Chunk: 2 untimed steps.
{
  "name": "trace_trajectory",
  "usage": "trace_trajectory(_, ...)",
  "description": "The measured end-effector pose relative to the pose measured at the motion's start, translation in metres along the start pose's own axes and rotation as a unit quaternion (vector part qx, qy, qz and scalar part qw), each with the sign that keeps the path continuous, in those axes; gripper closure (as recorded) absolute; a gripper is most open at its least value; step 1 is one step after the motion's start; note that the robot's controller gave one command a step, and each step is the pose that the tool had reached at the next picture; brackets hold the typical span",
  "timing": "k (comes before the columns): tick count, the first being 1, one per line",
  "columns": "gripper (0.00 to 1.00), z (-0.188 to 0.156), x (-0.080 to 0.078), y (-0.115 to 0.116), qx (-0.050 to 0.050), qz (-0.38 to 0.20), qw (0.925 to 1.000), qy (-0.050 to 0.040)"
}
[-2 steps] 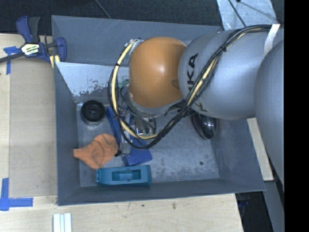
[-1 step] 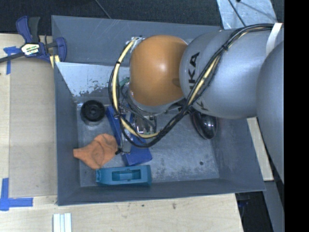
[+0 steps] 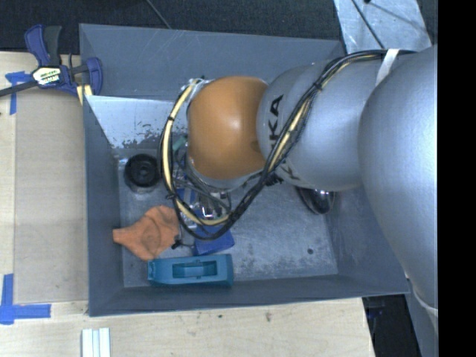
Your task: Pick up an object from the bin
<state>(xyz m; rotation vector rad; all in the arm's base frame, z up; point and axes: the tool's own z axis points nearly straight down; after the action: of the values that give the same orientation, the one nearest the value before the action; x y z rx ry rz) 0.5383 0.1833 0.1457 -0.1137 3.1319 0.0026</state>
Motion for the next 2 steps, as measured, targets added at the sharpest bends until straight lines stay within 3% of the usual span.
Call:
trace_trajectory(1,1.00,0.0553,0.0089,0.0103,0.000,0.000,1.0000,0.0021)
trace_trajectory(2,1.00,0.0553,0.0089,0.0102,0.000,0.001,1.0000,0.0021)
